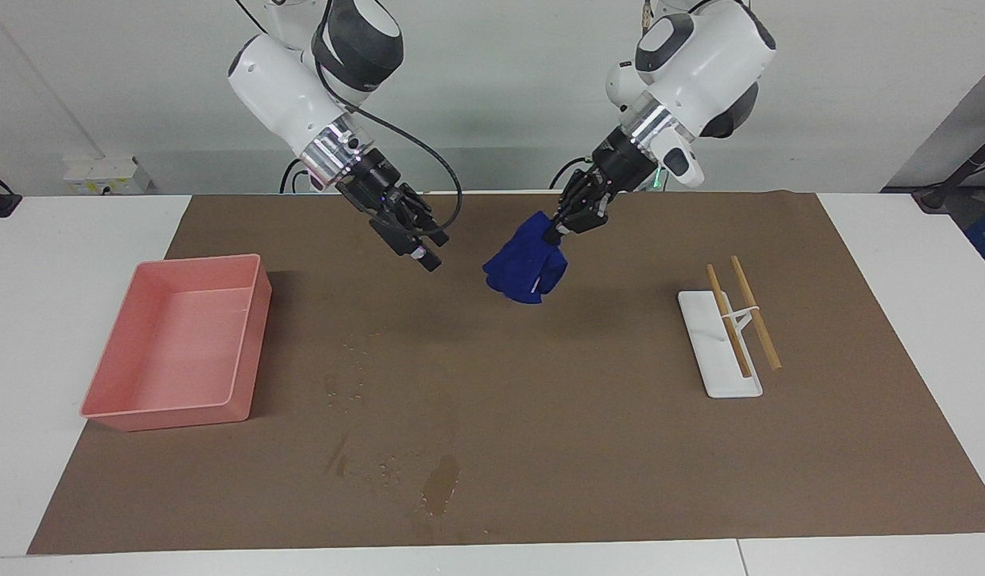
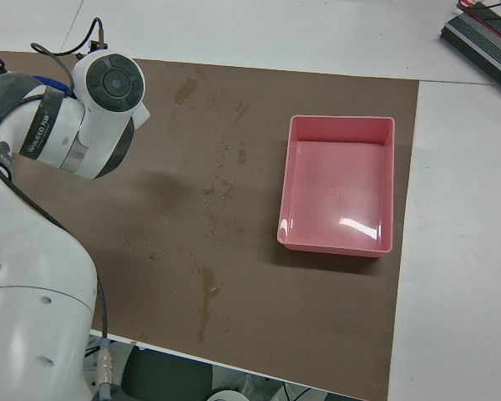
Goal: Wipe water with towel using both arms
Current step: 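Lift the towel with the left gripper while the right gripper approaches, then grasp the towel with the right gripper from the left gripper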
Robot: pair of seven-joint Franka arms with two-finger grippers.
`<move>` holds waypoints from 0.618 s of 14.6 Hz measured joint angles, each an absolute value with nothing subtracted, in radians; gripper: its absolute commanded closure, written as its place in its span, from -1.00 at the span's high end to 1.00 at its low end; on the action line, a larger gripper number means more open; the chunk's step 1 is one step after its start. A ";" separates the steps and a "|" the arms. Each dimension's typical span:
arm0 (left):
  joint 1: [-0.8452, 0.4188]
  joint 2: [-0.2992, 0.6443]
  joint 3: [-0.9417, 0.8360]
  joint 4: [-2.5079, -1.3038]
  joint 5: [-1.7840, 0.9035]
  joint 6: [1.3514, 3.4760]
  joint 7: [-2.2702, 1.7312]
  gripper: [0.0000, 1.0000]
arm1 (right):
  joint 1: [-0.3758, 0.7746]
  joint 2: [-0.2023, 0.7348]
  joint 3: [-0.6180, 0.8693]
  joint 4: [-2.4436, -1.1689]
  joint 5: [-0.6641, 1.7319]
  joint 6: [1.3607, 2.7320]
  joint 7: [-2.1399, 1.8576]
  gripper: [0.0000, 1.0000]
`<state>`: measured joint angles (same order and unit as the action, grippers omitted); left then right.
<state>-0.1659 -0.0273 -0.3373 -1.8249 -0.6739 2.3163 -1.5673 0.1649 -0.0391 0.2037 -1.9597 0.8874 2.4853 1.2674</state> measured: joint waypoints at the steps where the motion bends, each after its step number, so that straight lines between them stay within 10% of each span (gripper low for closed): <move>1: -0.197 -0.028 -0.338 -1.841 -0.674 2.368 -1.581 -1.00 | 0.178 -0.036 0.204 -1.962 0.888 2.485 1.270 1.00; 9: -0.298 -0.043 -0.338 -1.874 -0.675 2.507 -1.683 -1.00 | 0.246 -0.036 0.203 -1.981 0.889 2.486 1.282 1.00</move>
